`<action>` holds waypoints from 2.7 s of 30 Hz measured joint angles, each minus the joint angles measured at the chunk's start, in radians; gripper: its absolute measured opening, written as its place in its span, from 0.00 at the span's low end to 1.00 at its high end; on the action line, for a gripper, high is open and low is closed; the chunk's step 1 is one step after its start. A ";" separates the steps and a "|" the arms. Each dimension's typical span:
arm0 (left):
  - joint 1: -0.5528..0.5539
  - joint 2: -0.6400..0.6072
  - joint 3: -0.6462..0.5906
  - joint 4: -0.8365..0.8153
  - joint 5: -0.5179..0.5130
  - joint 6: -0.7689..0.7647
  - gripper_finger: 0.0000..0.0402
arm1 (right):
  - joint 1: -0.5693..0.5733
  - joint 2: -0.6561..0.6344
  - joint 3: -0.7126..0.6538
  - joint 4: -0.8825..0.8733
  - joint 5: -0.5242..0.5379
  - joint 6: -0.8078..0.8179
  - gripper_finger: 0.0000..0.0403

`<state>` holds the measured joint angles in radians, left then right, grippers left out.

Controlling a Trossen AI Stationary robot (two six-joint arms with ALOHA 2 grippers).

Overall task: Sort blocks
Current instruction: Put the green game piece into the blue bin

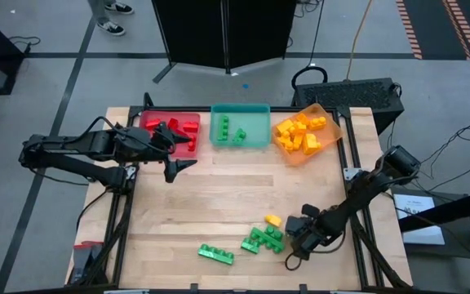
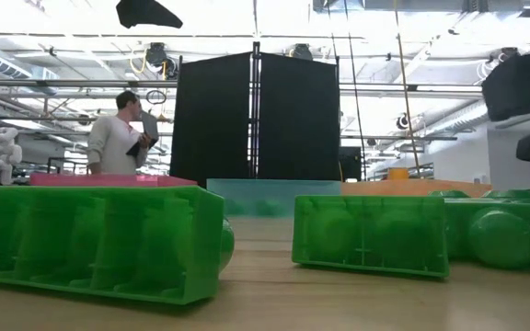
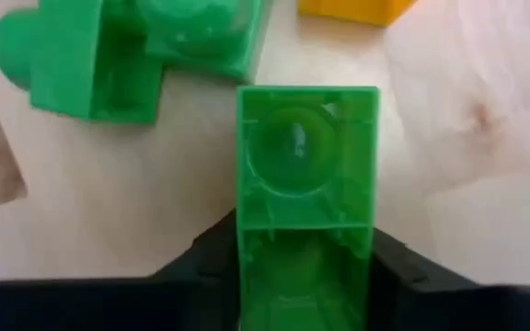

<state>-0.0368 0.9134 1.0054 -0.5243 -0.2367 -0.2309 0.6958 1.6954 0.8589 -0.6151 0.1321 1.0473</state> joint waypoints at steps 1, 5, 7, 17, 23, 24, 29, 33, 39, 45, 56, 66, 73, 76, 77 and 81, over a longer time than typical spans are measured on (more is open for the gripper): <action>-0.001 0.000 0.000 0.000 0.000 0.000 0.93 | -0.002 0.002 0.000 -0.005 -0.001 0.014 0.28; -0.003 0.000 0.000 0.000 0.000 0.001 0.93 | -0.002 0.003 0.000 -0.005 0.007 0.043 0.29; -0.003 0.000 0.000 0.000 0.000 0.002 0.93 | -0.001 -0.001 -0.001 -0.004 0.015 0.057 0.29; -0.003 0.000 0.000 -0.001 -0.001 0.009 0.93 | -0.055 -0.149 0.053 -0.157 0.162 0.063 0.29; -0.003 -0.002 0.000 0.000 -0.002 0.015 0.93 | -0.233 -0.308 0.117 -0.196 0.409 -0.100 0.29; -0.003 -0.004 0.000 -0.001 -0.004 0.025 0.93 | -0.278 -0.329 0.119 -0.182 0.427 -0.155 0.29; -0.003 -0.013 0.000 0.003 -0.034 0.039 0.93 | -0.535 -0.384 0.120 0.053 0.443 -0.501 0.29; -0.003 -0.020 0.000 0.025 -0.073 0.067 0.93 | -0.757 -0.363 0.122 0.295 0.369 -0.750 0.29; -0.003 -0.021 0.000 0.029 -0.096 0.083 0.93 | -1.024 -0.236 0.123 0.606 0.154 -0.857 0.29; -0.003 -0.021 0.000 0.029 -0.105 0.080 0.93 | -1.175 -0.053 0.175 0.670 0.017 -0.809 0.29; -0.003 -0.021 0.000 0.012 -0.106 0.037 0.93 | -1.208 0.206 0.405 0.432 -0.011 -0.798 0.33; -0.003 -0.015 0.000 -0.002 -0.097 -0.005 0.93 | -1.207 0.172 0.509 0.258 -0.030 -0.848 0.74; -0.063 0.127 0.001 -0.049 0.130 -0.077 0.93 | -1.138 -0.090 0.542 0.111 -0.102 -1.026 0.67; -0.137 0.235 0.001 -0.005 0.205 -0.050 0.93 | -1.094 -0.241 0.542 0.054 -0.112 -1.035 0.65; -0.164 0.274 0.001 0.012 0.232 -0.033 0.93 | -1.077 -0.291 0.543 0.031 -0.112 -1.034 0.64; -0.277 0.404 0.001 0.088 0.314 0.037 0.93 | -1.001 -0.463 0.543 -0.075 -0.108 -0.985 0.64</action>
<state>-0.3136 1.3173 1.0061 -0.4359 0.0778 -0.1936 -0.3047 1.2322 1.4018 -0.6903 0.0236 0.0621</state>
